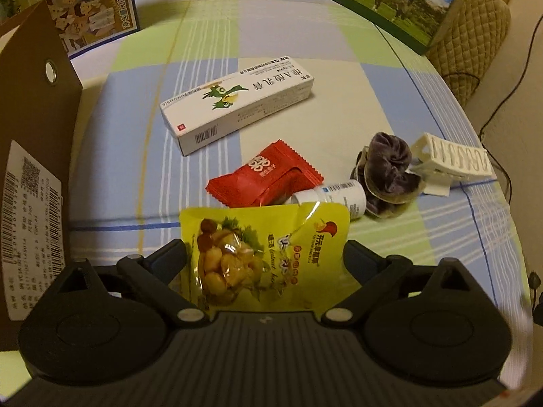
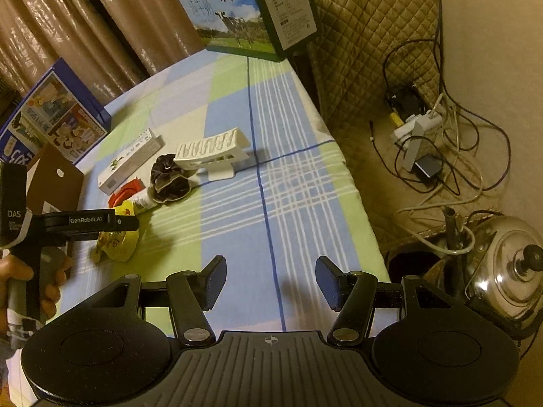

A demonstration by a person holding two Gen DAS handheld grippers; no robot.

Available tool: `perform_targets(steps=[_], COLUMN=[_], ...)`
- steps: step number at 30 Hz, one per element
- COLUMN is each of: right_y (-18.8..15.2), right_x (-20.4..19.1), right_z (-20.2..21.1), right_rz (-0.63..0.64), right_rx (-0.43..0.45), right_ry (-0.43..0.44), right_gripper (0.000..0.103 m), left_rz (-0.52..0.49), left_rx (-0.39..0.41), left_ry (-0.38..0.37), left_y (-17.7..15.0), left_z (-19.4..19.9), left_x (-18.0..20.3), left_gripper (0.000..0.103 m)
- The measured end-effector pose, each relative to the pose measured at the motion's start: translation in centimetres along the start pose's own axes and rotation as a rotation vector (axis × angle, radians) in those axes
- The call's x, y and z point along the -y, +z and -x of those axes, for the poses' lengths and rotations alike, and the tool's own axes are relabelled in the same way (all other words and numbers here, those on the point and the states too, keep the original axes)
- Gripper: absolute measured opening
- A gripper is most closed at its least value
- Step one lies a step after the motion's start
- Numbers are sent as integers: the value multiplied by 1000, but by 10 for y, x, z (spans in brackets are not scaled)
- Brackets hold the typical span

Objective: Organize objects
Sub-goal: 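Grasp the yellow snack bag with the left tool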

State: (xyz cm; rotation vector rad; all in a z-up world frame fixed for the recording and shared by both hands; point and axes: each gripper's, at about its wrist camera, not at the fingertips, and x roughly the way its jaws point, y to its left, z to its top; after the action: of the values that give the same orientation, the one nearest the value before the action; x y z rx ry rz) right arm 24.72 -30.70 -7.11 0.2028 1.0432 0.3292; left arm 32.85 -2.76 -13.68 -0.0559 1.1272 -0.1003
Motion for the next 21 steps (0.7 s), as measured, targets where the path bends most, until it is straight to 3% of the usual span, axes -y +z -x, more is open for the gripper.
perform_targets(steps=[9,21], right_y=[12,10], right_x=[-2,-4], right_z=[-15,-20], right_rz=[14,26], right_rx=[-16,-36], right_ry=[19,38], right_gripper=[56,56], left_rz=[-28,-102], left_rx=[12,-21], left_ry=[26,4], left_y=[-15,-75], left_z=[4,39], left_x=[5,9], left_gripper=[97,92])
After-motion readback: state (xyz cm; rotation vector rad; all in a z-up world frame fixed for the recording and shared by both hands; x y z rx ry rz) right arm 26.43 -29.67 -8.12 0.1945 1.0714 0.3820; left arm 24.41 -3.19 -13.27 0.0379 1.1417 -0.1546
